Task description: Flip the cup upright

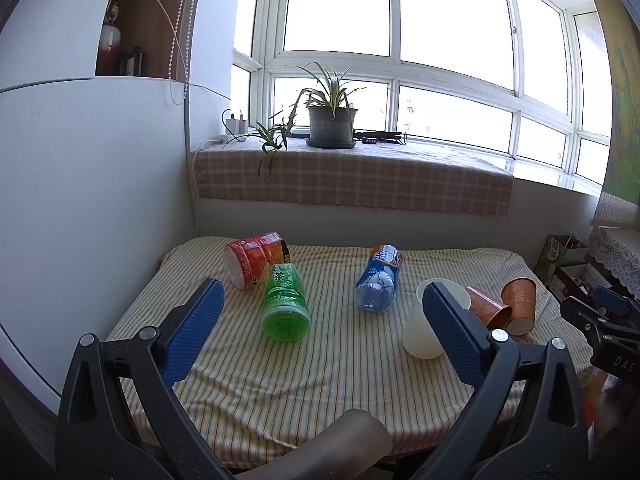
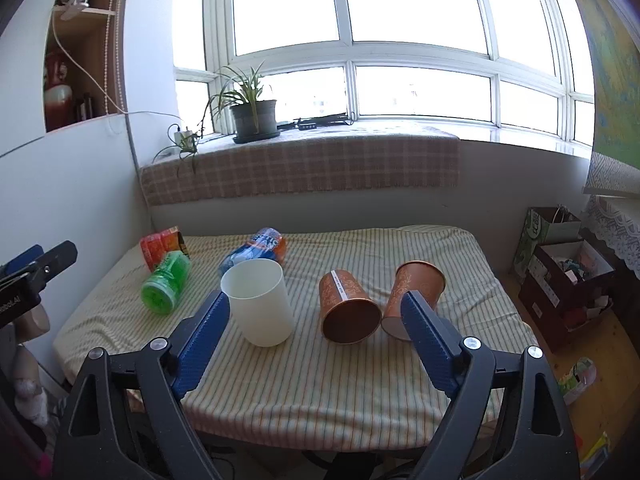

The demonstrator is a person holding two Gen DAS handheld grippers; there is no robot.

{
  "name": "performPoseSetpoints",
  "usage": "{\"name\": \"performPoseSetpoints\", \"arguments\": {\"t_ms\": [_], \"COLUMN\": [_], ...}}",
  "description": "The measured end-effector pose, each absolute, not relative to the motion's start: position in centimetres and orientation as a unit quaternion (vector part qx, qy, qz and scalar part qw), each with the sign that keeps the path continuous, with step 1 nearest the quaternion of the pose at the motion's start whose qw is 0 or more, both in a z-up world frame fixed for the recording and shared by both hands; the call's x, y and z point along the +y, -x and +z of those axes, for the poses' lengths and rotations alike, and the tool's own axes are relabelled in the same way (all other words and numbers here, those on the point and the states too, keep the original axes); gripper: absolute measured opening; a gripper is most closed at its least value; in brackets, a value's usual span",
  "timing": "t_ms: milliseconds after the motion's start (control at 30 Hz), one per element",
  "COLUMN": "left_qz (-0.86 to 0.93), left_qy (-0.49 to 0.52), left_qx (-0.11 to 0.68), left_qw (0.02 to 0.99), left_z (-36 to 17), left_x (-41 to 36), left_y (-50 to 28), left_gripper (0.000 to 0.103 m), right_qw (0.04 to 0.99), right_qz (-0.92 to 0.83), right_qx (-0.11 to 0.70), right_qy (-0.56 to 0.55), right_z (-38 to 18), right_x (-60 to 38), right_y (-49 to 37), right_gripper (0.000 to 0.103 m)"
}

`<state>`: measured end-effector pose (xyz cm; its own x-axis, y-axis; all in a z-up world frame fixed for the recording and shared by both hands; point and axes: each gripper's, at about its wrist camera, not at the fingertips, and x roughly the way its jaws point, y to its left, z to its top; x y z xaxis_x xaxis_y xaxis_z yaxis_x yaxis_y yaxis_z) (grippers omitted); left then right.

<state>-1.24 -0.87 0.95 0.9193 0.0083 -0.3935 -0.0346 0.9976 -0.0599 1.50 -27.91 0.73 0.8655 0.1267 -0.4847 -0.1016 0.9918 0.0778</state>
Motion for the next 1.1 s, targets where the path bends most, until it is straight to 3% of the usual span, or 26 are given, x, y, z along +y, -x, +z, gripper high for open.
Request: {"name": "performPoseSetpoints", "arguments": {"t_ms": [233, 1100], "left_qz": [0.013, 0.013], "left_qy": [0.035, 0.035], "left_qx": [0.204, 0.21], "left_qw": [0.978, 0.977], "left_z": [0.89, 0.65], "left_x": [-0.87, -0.95], "left_y": [1.33, 0.83], "left_gripper": [0.101, 0.101], "right_qw": [0.969, 0.967], "right_qz": [0.053, 0.051], "right_qx": [0.239, 0.248], "right_qy": [-0.021, -0.026], "right_z": [0.96, 0.46], "right_x": [-27.54, -27.42], "right_y": [-1.46, -2.31], "right_gripper": [0.097, 0.097]}}
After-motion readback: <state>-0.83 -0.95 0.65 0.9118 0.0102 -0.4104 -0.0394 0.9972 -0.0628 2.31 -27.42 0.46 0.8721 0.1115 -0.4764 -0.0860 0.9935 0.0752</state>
